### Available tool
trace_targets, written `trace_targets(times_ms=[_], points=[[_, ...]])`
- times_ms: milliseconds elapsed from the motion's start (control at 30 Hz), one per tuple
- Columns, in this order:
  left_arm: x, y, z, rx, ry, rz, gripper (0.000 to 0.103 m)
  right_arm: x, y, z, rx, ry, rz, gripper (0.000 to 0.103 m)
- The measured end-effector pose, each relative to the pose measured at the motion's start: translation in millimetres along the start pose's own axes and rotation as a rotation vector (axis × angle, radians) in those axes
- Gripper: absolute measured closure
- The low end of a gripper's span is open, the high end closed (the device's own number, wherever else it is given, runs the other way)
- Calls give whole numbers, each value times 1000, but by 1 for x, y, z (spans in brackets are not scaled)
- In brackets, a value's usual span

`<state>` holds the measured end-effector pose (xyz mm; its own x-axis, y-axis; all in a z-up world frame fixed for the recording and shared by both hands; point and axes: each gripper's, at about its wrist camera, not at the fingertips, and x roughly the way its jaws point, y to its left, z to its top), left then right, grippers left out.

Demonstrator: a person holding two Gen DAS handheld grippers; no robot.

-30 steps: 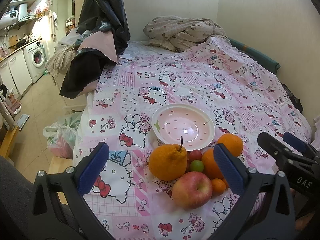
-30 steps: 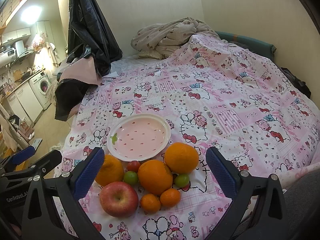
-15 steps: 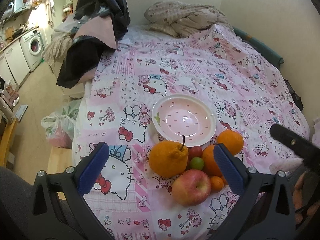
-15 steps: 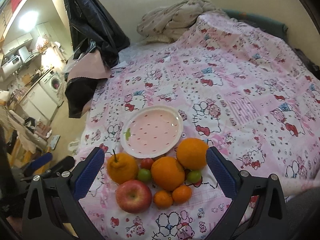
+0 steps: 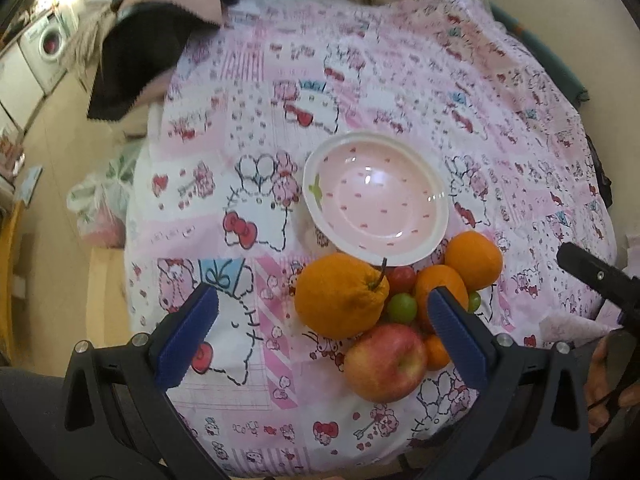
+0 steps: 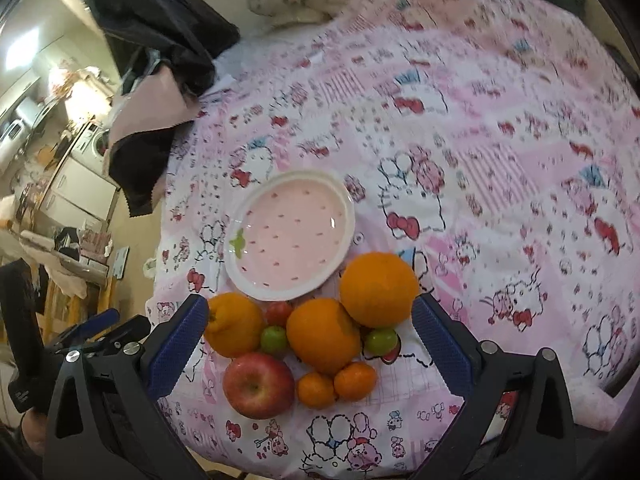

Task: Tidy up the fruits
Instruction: 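Lower the left gripper onto the bumpy citron and close on it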

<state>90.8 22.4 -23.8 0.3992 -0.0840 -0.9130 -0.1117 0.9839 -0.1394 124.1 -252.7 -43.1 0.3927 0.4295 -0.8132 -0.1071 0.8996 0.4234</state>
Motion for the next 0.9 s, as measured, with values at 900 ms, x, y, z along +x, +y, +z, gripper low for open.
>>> trace_targets(times_ms=[900], points=[[114,-22,-3,36,261,67,11,25,-34,-5,113,20,-41,0]])
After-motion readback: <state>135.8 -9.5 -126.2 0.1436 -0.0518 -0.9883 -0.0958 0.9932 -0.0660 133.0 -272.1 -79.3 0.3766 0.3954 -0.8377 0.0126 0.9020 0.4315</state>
